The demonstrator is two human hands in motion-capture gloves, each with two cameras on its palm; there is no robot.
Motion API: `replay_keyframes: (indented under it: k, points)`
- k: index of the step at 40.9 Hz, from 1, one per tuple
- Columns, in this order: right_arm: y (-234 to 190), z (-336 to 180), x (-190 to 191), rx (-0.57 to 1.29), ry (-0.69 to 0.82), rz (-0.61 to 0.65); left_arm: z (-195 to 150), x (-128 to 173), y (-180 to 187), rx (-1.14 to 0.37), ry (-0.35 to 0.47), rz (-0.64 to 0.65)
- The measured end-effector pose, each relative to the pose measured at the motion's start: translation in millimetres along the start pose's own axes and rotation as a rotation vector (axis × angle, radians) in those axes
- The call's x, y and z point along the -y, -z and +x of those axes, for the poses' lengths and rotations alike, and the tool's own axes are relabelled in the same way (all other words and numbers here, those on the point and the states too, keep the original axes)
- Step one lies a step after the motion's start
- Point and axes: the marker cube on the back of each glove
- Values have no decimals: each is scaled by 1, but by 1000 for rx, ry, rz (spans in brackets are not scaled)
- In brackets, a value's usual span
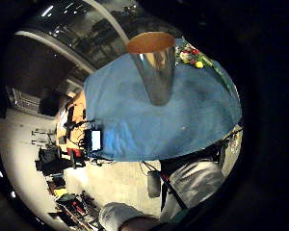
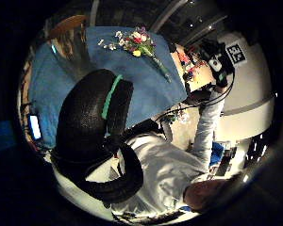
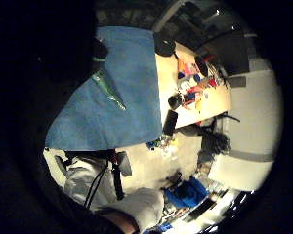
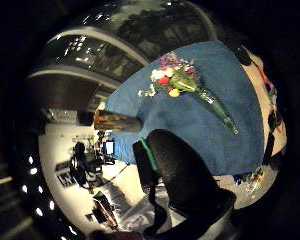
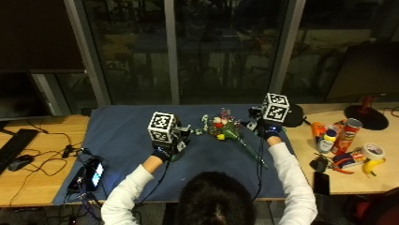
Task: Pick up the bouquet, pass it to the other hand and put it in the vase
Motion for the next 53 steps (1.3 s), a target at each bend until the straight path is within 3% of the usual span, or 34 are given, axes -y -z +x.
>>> replay_keyframes:
  k: [4, 15, 17, 19, 21, 24, 29, 35, 39, 45, 49, 53]
  points:
    - [22, 3, 15, -113, -103, -31, 21, -9, 12, 113, -64, 0]
    - [-4, 33, 64, 23, -308, -133, 24, -16, 15, 146, -77, -1]
    - [-15, 38, 60, 48, -367, -252, 24, -17, 14, 149, -78, -4]
    - [-28, 40, 50, 88, -434, -447, 24, -18, 14, 147, -84, -6]
    - [-45, 44, 51, 113, -450, -512, 23, -18, 13, 143, -87, -9]
    - [-74, 55, 68, 103, -419, -403, 21, -19, 10, 137, -85, -29]
    - [-94, 48, 52, 81, -403, -260, 20, -18, 5, 97, -88, -75]
    - [-143, 48, 38, 40, -454, -376, 20, -18, 4, 121, -83, -60]
    - [-173, 56, 46, -29, -441, -300, 20, -19, 2, 113, -83, -78]
    - [-208, 59, 36, -93, -431, -324, 20, -22, 3, 116, -79, -81]
    - [-212, 57, 37, -110, -376, -208, 20, -20, 1, 107, -78, -73]
    - [-214, 54, 37, -43, -377, -187, 22, -21, 2, 87, -85, -71]
